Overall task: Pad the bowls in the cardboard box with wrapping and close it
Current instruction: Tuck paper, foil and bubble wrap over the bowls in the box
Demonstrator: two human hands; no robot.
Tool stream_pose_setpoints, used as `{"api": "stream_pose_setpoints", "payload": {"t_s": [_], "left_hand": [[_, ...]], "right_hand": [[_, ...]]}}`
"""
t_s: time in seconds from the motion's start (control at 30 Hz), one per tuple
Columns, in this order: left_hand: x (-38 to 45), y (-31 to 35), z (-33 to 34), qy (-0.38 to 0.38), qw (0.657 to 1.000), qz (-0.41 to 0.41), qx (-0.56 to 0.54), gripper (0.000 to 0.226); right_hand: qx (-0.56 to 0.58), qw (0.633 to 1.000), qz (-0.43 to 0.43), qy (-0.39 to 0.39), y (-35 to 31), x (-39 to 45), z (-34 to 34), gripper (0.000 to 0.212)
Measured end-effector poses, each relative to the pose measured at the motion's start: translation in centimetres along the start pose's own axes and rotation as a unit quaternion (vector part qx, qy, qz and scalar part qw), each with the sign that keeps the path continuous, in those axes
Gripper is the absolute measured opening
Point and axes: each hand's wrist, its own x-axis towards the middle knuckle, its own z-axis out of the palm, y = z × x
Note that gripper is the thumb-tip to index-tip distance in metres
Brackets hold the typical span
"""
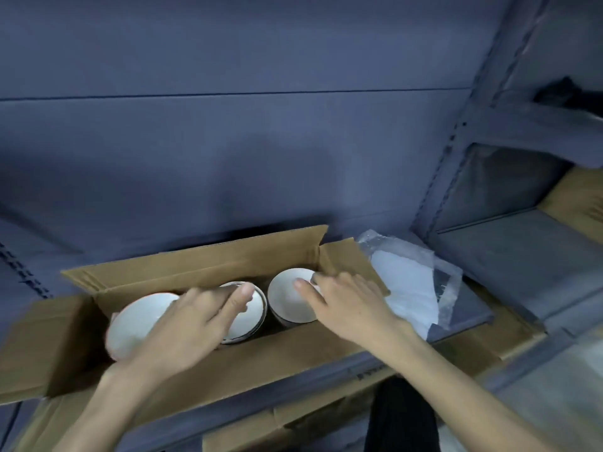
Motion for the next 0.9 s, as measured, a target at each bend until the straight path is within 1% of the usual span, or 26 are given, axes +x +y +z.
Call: {"api": "stream_pose_setpoints", "payload": {"t_s": [0.07, 0.1, 0.13, 0.17, 0.23, 0.3, 0.33, 0.43, 0.47, 0.5, 0.6, 0.63, 0.7, 0.77, 0.9], "left_hand": [[3.3, 2.5, 1.7, 0.014, 0.998, 0.051, -0.026, 0.057], [5.0, 3.9, 2.6, 0.025, 0.996, 0.080, -0.037, 0.043], [6.5, 5.5, 3.6, 0.031, 0.993, 0.108, -0.047, 0.028], [8.0, 7.0, 4.6, 0.032, 0.990, 0.132, -0.049, 0.020], [10.6, 10.1, 6.8, 0.033, 0.984, 0.175, -0.003, 0.019], [12.9, 13.0, 9.3, 0.033, 0.972, 0.221, 0.076, 0.028], [13.9, 14.4, 10.5, 0.021, 0.967, 0.235, 0.094, 0.031], [16.2, 17.5, 13.4, -0.018, 0.966, 0.241, 0.087, 0.031], [16.8, 18.1, 14.1, -0.022, 0.967, 0.239, 0.086, 0.032], [17.2, 18.4, 14.8, -0.020, 0.968, 0.234, 0.084, 0.033], [17.5, 18.8, 16.1, -0.011, 0.971, 0.227, 0.068, 0.038], [17.6, 18.7, 16.3, -0.011, 0.971, 0.228, 0.065, 0.039], [17.8, 18.5, 16.4, -0.016, 0.972, 0.223, 0.065, 0.038], [18.2, 18.2, 16.2, -0.022, 0.974, 0.217, 0.059, 0.037], [18.5, 17.7, 15.9, -0.041, 0.980, 0.192, 0.014, 0.045]], "right_hand": [[0.047, 0.994, 0.025, 0.097, 2.8, -0.1, -0.3, 0.038], [0.076, 0.987, 0.040, 0.136, 4.6, -0.1, -0.3, 0.028], [0.117, 0.976, 0.064, 0.172, 6.6, -0.1, -0.1, 0.017], [0.166, 0.960, 0.096, 0.205, 8.8, -0.2, 0.2, 0.011], [0.241, 0.922, 0.184, 0.241, 13.5, -0.6, 1.1, 0.011], [0.258, 0.897, 0.282, 0.223, 17.6, -1.4, 2.6, 0.013], [0.250, 0.892, 0.322, 0.195, 19.2, -1.8, 3.5, 0.023], [0.218, 0.884, 0.408, 0.071, 21.5, -3.1, 5.9, 0.072], [0.226, 0.877, 0.421, 0.049, 21.7, -3.4, 6.4, 0.079], [0.242, 0.873, 0.421, 0.043, 21.8, -3.5, 6.7, 0.078], [0.294, 0.865, 0.398, 0.085, 22.2, -3.7, 6.6, 0.050], [0.303, 0.862, 0.393, 0.107, 22.3, -3.7, 6.4, 0.043], [0.313, 0.854, 0.387, 0.151, 22.3, -3.7, 5.9, 0.036], [0.300, 0.854, 0.382, 0.185, 21.8, -3.6, 5.3, 0.029], [0.239, 0.870, 0.377, 0.212, 20.8, -3.8, 4.1, 0.010]]}}
